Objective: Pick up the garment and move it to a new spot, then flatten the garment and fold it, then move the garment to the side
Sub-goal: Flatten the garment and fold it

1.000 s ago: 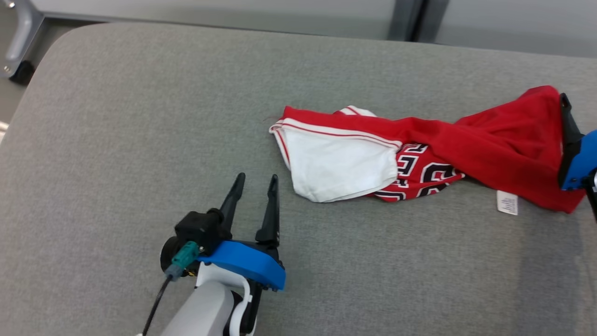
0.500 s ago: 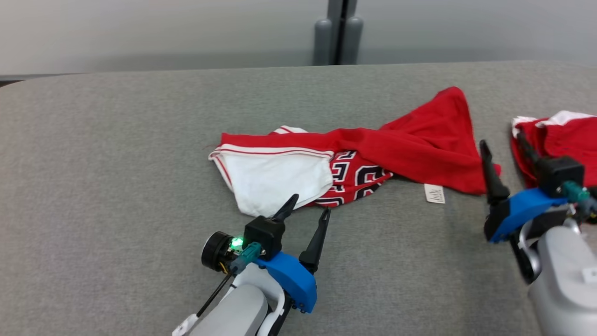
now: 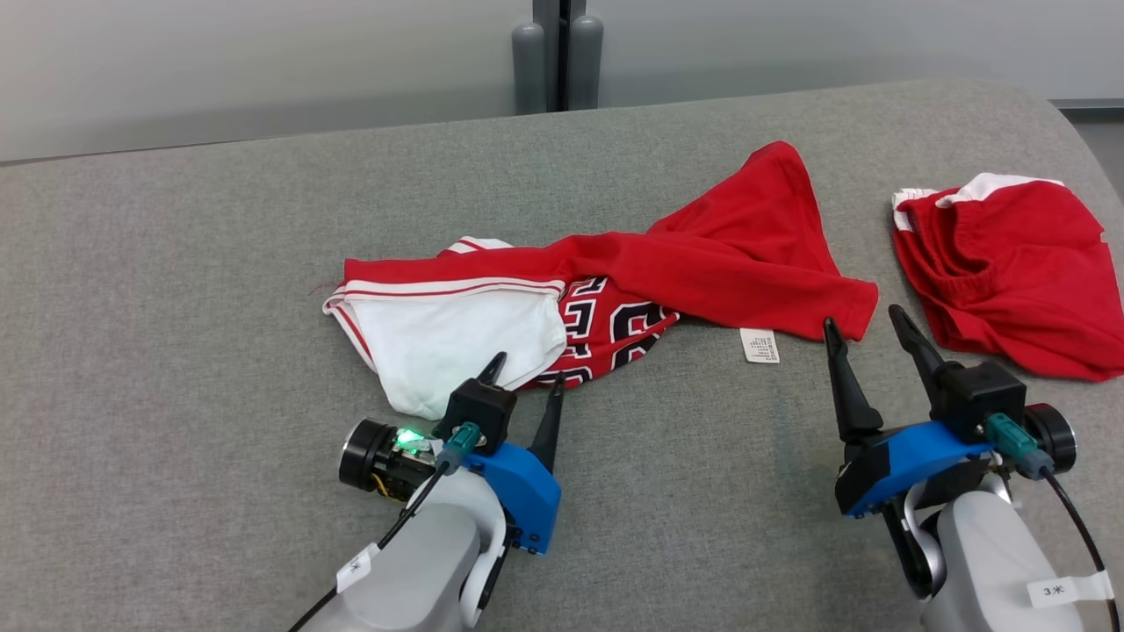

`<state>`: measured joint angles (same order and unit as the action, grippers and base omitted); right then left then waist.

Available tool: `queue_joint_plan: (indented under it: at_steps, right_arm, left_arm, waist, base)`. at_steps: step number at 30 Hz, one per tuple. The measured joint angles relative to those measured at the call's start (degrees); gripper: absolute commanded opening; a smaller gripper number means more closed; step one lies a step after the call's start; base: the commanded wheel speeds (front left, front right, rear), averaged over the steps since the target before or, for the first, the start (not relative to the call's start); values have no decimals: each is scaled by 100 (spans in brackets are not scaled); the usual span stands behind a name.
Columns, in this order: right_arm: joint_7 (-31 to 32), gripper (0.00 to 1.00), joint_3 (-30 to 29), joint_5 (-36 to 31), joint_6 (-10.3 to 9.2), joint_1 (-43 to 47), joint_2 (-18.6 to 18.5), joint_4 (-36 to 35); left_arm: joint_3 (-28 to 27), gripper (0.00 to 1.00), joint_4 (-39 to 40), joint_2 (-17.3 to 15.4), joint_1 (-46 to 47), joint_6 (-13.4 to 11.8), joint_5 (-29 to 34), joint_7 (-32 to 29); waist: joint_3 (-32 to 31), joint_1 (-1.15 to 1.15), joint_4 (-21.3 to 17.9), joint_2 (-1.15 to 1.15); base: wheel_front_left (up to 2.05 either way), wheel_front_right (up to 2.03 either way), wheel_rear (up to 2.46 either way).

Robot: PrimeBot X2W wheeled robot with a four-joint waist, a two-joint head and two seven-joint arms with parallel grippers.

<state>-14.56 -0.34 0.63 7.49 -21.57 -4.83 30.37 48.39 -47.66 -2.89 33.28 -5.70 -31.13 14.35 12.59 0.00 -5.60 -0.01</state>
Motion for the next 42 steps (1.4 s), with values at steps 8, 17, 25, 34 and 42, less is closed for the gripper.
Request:
queue_joint_plan:
  at_steps: [8,17,25,34,42]
  right_arm:
    - [38,100,-5,45,0,173,113,-374]
    - [88,100,-98,41,0,211,151,-613]
    - [88,100,-366,-2,0,315,171,-722]
    - [86,100,-617,-75,0,477,183,-828]
    - [81,100,-768,16,0,840,190,-871]
  left_arm:
    - [59,94,-408,0,181,-167,-116,56]
    - [-41,0,-302,-1,244,-241,14,64]
    - [-346,0,69,-2,333,-180,365,64]
    - [-523,0,1069,-365,-39,80,970,65]
    - [-187,0,2521,-1467,-899,316,1211,-441]
  waist:
    - [34,0,-22,0]
    - [79,0,-10,0]
    - [39,0,84,1]
    - [-112,0,325,1]
    - [-242,0,447,1]
  base:
    - [0,0,0]
    - [0,0,0]
    - [0,0,0]
    - [0,0,0]
    - [0,0,0]
